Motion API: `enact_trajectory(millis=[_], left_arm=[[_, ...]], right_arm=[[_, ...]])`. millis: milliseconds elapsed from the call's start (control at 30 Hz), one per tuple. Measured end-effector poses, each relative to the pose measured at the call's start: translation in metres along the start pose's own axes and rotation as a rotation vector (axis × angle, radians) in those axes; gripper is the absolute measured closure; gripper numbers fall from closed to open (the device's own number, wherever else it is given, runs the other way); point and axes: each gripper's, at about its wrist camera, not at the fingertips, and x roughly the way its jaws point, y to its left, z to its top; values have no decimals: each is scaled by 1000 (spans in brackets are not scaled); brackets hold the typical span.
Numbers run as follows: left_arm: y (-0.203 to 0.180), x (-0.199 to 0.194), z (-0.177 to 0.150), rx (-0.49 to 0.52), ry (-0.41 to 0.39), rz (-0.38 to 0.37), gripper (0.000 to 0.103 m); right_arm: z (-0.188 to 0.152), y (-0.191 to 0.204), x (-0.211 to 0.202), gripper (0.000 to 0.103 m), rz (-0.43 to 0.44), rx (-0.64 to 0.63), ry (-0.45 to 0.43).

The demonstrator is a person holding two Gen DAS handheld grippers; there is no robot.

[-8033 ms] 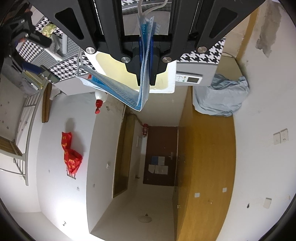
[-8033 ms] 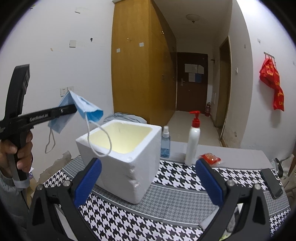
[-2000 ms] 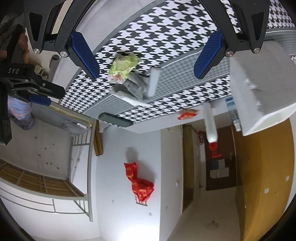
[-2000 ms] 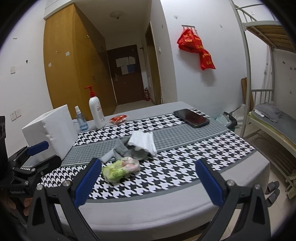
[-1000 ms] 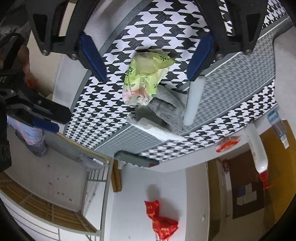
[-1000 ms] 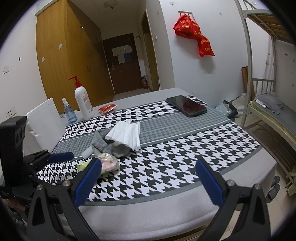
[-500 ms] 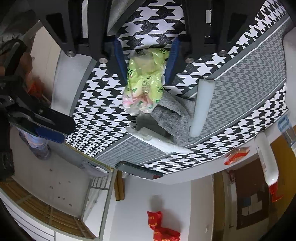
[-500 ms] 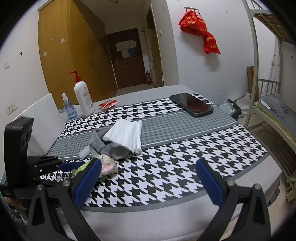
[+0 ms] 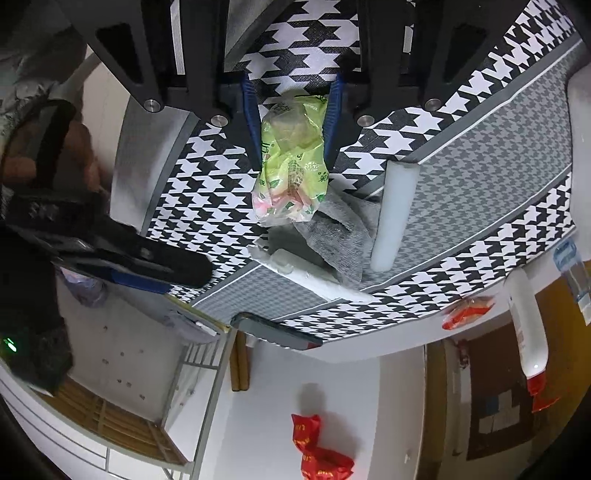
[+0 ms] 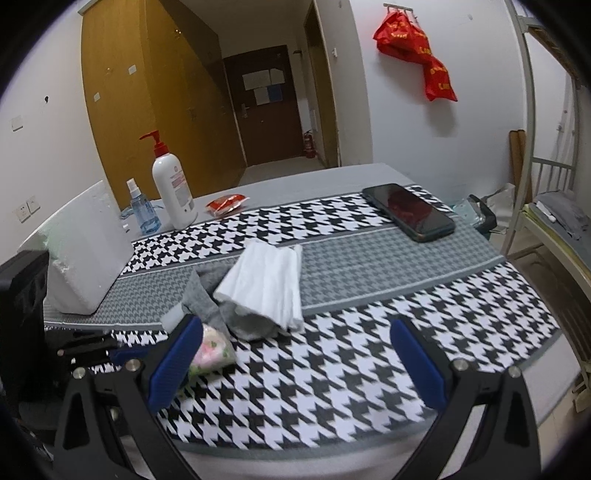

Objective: Organize soft objects
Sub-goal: 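Lower the right tool onto the folded white cloth and close it while the left tool holds the packet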

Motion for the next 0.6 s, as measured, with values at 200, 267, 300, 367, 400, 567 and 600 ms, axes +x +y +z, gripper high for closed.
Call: enact_trajectory(millis=[200, 267, 300, 367, 400, 567, 600], left_arm=[[1, -5, -2, -8, -21, 15, 71], [4, -8, -2, -22, -34, 22, 71], [5, -10, -3, -26, -41, 25, 71], [7, -14, -3, -34, -56, 31, 71], [8, -16, -2, -39, -62, 31, 71], [21, -25, 1, -95, -102, 44, 71], [25, -27, 1, -117, -113, 46, 71]], right_arm=[[13, 8, 21, 1, 27, -18, 26], [16, 10, 27, 1, 31, -18, 35], [18, 11, 30, 1, 37, -20, 42], [20, 13, 35, 1, 43, -24, 52], [21, 13, 36, 1, 47, -26, 55], [24, 14, 46, 1, 69, -25, 72], [24, 14, 47, 1, 70, -25, 76]])
